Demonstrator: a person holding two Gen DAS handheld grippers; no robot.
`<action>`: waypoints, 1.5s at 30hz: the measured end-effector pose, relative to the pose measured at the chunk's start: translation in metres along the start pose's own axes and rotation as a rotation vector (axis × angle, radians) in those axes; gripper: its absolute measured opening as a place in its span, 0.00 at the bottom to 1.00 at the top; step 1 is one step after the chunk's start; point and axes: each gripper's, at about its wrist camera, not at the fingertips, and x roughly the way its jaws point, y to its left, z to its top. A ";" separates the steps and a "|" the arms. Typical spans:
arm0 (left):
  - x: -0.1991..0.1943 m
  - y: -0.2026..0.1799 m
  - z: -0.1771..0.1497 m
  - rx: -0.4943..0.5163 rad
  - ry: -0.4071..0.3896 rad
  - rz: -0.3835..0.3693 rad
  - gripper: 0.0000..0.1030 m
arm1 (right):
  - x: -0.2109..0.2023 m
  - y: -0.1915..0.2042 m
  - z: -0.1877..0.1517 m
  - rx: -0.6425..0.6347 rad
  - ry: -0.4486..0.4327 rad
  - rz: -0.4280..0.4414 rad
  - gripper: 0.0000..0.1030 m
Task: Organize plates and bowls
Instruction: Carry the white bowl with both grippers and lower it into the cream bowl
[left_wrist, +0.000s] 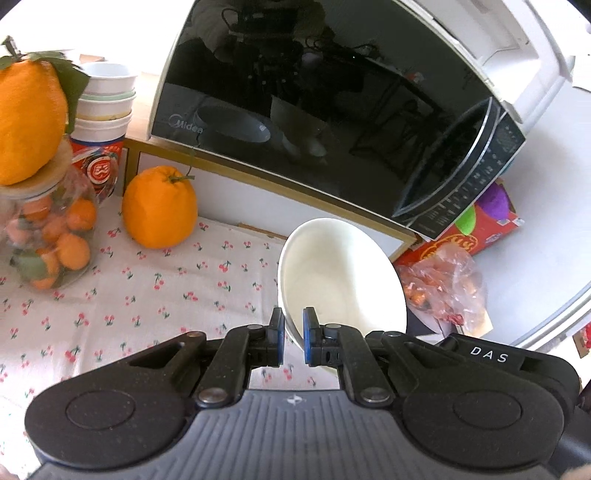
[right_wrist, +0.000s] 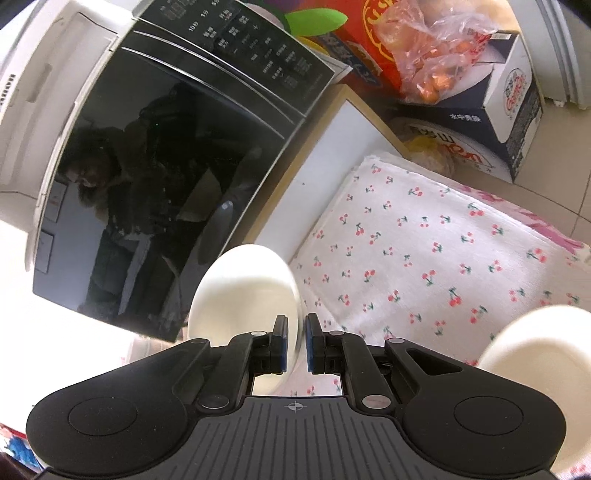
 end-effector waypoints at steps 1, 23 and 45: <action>-0.005 0.000 -0.002 -0.002 0.001 -0.002 0.08 | -0.004 -0.001 -0.002 -0.001 0.001 -0.001 0.10; -0.054 0.006 -0.052 -0.042 0.031 -0.067 0.08 | -0.066 -0.023 -0.034 -0.013 0.032 -0.032 0.10; -0.045 0.000 -0.084 -0.068 0.123 -0.111 0.08 | -0.085 -0.060 -0.039 0.051 0.063 -0.117 0.11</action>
